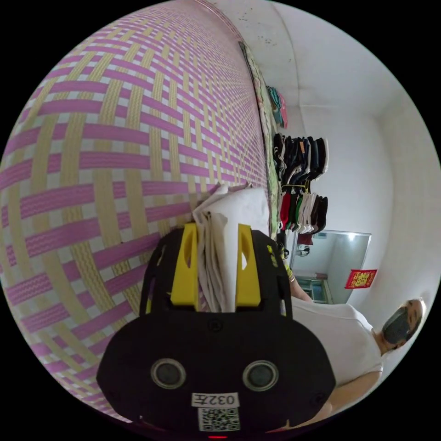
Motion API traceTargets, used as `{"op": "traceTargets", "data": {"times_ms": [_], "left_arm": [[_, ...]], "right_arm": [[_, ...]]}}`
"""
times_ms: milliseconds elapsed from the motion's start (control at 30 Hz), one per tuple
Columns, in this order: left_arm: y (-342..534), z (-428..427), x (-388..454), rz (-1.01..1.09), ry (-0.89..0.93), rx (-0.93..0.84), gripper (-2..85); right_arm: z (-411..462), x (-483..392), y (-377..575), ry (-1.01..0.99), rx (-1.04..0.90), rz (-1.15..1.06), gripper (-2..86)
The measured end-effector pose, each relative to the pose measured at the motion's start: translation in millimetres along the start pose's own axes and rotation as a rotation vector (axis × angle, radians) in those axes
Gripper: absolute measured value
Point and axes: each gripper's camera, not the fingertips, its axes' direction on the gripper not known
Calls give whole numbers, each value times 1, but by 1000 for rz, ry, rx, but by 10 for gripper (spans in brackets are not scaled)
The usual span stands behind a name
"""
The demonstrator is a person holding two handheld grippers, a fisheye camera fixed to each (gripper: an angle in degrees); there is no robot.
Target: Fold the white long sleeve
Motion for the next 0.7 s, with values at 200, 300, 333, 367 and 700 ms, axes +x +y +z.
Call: {"op": "traceTargets", "data": {"times_ms": [200, 300, 333, 367, 700], "left_arm": [[8, 36, -17, 25, 90, -3, 40], [29, 32, -21, 32, 191, 106, 25], [35, 33, -18, 55, 237, 106, 23], [38, 37, -13, 82, 272, 90, 22], [37, 170, 68, 230, 508, -300, 19]], "right_arm": [[22, -20, 6, 58, 49, 29, 89], [17, -38, 34, 56, 149, 22, 76], [15, -48, 49, 58, 178, 8, 73], [12, -58, 67, 63, 204, -8, 72], [-61, -73, 266, 7, 488, 19, 71]]}}
